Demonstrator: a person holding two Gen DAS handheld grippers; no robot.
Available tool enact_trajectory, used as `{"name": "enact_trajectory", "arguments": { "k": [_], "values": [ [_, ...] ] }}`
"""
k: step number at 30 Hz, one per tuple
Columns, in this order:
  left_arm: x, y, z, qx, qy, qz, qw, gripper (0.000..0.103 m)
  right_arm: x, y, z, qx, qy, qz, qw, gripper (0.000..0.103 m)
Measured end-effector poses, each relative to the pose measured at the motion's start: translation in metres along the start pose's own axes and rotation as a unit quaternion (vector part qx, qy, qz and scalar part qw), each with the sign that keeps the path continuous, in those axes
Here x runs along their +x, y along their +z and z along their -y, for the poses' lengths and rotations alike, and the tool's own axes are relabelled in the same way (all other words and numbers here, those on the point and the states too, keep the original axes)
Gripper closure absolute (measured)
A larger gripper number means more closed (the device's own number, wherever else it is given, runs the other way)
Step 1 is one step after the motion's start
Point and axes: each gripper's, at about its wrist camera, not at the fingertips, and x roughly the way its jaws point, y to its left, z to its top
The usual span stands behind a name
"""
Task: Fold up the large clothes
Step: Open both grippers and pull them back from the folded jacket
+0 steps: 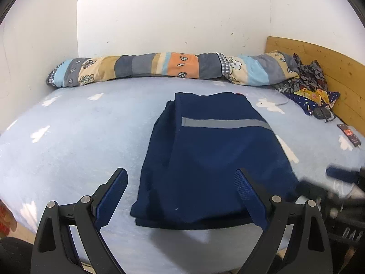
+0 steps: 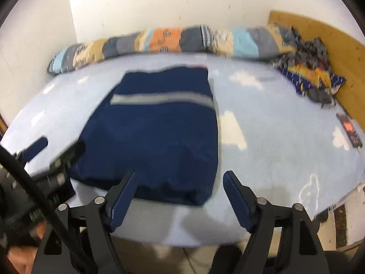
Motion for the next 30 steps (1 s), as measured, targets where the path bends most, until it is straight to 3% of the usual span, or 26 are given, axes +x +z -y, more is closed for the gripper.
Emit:
{"name": "enact_trajectory", "arguments": {
  "k": [2, 3, 5, 8, 12, 15, 17, 19, 20, 21, 26, 30],
  "values": [
    [0.013, -0.006, -0.005, -0.015, -0.008, -0.035, 0.9992, 0.009, 0.009, -0.003, -0.006, -0.009, -0.011, 0.007, 1.0, 0.022],
    [0.02, -0.009, -0.007, -0.021, -0.005, -0.051, 0.9985, 0.009, 0.018, -0.005, -0.006, -0.006, -0.004, -0.003, 1.0, 0.027],
    [0.039, -0.014, -0.01, -0.032, 0.012, -0.092, 0.9952, 0.009, 0.038, -0.004, -0.003, 0.016, 0.03, -0.037, 0.999, 0.073],
    [0.062, -0.021, -0.013, -0.043, 0.026, -0.127, 0.9907, 0.009, 0.055, -0.003, -0.003, 0.013, 0.013, -0.05, 0.999, 0.075],
    [0.085, -0.024, -0.017, -0.061, 0.011, -0.161, 0.985, 0.006, 0.08, -0.003, -0.005, 0.011, 0.016, -0.084, 0.996, 0.072],
    [0.07, -0.006, -0.009, -0.038, 0.025, -0.123, 0.9914, 0.012, 0.079, 0.005, -0.003, 0.005, 0.019, -0.09, 0.996, 0.07],
    [0.055, 0.014, -0.003, -0.01, 0.014, -0.071, 0.9974, 0.012, 0.06, 0.021, 0.005, 0.025, 0.036, -0.047, 0.998, 0.07],
    [0.055, 0.034, 0.002, 0.006, 0.007, -0.044, 0.999, 0.011, 0.051, 0.047, 0.009, 0.013, 0.028, -0.011, 0.999, 0.066],
    [0.066, 0.046, 0.003, 0.01, 0.0, -0.051, 0.9986, 0.011, 0.058, 0.067, 0.011, 0.006, 0.034, -0.012, 0.999, 0.053],
    [0.077, 0.054, 0.002, 0.007, -0.003, -0.065, 0.9978, 0.011, 0.068, 0.084, 0.014, 0.006, 0.04, -0.022, 0.999, 0.051],
    [0.147, 0.074, -0.008, 0.004, 0.025, -0.112, 0.9934, 0.011, 0.145, 0.166, 0.03, 0.034, 0.043, -0.044, 0.998, 0.055],
    [0.167, 0.062, -0.02, -0.037, 0.011, -0.137, 0.9899, 0.011, 0.207, 0.2, 0.032, 0.03, 0.029, -0.08, 0.996, 0.057]
  ]
}}
